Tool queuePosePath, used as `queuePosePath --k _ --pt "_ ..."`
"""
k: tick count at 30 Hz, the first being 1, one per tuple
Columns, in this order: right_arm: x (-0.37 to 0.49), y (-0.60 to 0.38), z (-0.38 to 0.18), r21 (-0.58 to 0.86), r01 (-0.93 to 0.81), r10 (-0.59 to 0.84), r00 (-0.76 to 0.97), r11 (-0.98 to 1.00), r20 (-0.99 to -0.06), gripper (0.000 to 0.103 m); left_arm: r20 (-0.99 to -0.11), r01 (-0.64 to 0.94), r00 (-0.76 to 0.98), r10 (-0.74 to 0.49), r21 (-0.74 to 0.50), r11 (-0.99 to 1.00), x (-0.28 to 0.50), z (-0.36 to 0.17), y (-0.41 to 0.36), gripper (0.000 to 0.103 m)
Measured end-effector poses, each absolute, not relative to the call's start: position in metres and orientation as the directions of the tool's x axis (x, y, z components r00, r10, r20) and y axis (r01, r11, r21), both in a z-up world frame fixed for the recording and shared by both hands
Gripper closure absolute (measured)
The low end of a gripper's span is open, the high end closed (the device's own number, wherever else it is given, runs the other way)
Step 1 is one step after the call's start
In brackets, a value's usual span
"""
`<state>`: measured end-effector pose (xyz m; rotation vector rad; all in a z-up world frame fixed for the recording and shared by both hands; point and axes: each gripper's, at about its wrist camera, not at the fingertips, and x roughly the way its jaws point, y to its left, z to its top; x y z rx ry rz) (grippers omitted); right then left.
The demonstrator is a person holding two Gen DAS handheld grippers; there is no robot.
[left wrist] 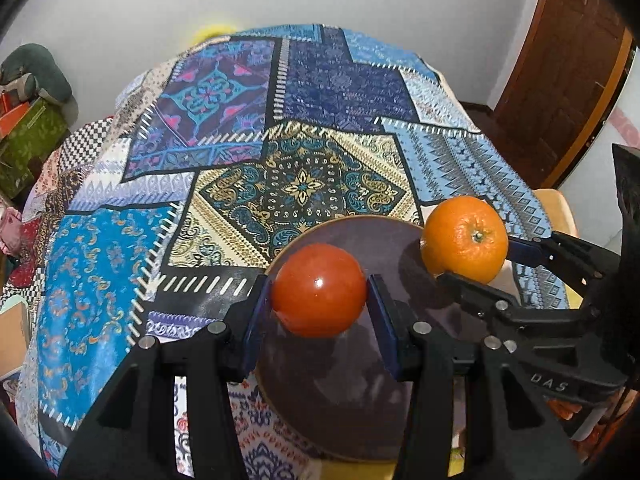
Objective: Organize fruits
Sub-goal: 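Carry the tomato and orange onto the purple plate and open both tools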
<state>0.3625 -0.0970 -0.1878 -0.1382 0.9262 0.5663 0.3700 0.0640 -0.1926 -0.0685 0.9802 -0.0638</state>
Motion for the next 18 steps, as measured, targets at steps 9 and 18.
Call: queuePosePath --k 9,18 --pt "0.376 -0.089 -0.206 0.116 -0.537 0.38 0.413 0.836 -0.827 0.045 -0.856 0.033 0.508 -0.097 -0.092 0.995 0.389 -0.215 0.061 0.055" --pt "0.377 -0.088 -0.214 0.102 -0.551 0.364 0.39 0.828 -0.846 0.045 -0.859 0.033 0.505 -0.084 -0.078 0.996 0.39 -0.22 0.057 0.054"
